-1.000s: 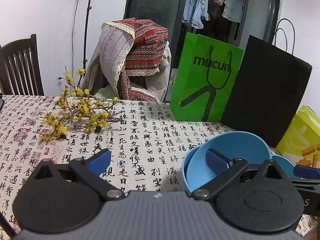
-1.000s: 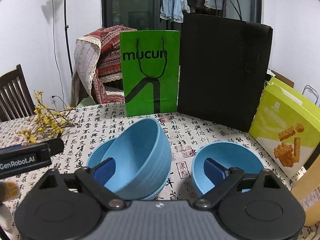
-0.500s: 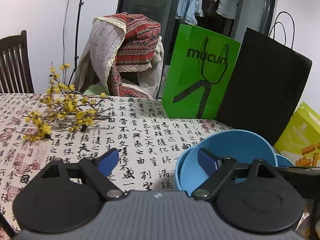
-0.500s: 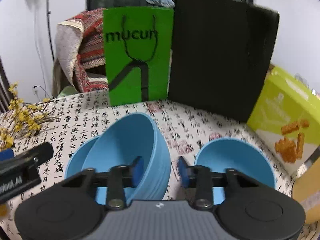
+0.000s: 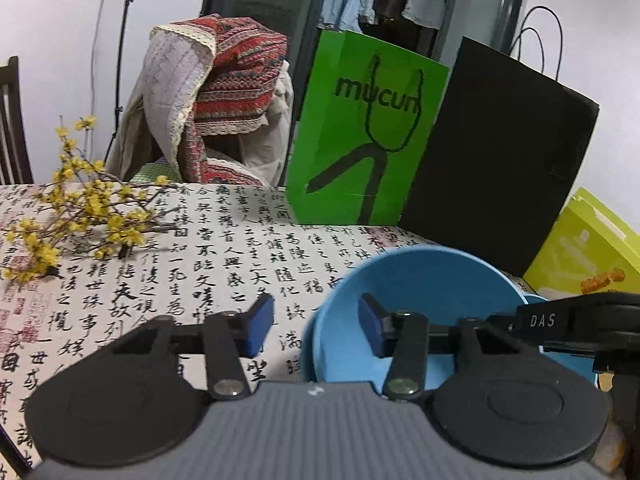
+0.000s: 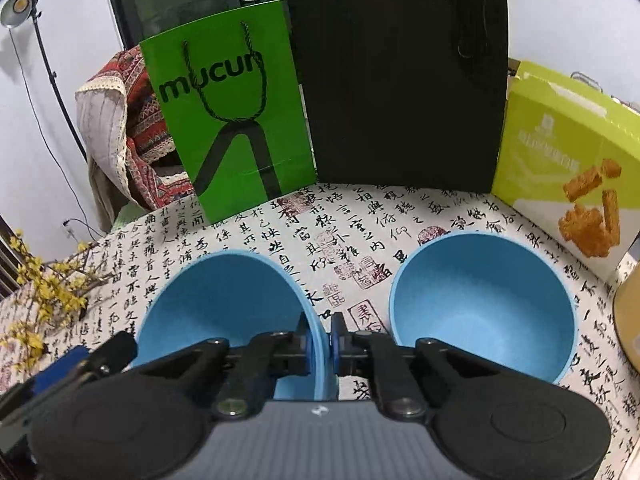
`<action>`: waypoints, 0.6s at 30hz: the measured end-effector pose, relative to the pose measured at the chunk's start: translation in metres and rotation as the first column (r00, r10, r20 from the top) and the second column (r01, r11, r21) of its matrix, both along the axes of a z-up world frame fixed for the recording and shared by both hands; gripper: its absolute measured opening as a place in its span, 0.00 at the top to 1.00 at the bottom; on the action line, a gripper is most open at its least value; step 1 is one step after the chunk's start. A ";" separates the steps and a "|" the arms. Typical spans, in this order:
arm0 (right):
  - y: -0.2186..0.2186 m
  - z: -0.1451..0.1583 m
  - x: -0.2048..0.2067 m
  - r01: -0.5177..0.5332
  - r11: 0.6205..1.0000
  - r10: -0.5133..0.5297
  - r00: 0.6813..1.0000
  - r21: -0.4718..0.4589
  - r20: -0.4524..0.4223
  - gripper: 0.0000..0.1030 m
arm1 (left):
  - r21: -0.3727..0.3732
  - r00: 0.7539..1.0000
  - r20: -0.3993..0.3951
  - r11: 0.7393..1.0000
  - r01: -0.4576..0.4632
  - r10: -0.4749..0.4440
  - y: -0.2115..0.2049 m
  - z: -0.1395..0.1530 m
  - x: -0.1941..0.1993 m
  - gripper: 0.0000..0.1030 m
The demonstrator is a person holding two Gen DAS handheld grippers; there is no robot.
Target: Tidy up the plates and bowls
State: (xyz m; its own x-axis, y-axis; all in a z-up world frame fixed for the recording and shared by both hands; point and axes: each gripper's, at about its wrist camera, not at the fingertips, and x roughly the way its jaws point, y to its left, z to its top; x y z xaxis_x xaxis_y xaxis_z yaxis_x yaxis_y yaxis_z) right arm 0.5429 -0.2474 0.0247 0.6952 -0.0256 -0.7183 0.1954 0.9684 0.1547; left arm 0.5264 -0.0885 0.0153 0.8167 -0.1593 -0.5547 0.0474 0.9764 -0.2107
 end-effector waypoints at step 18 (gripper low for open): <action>-0.007 -0.005 0.001 0.001 0.998 0.000 1.000 0.068 -0.008 0.92 | -0.003 0.999 0.000 0.999 0.040 -0.040 -0.004 -0.003 0.007 0.88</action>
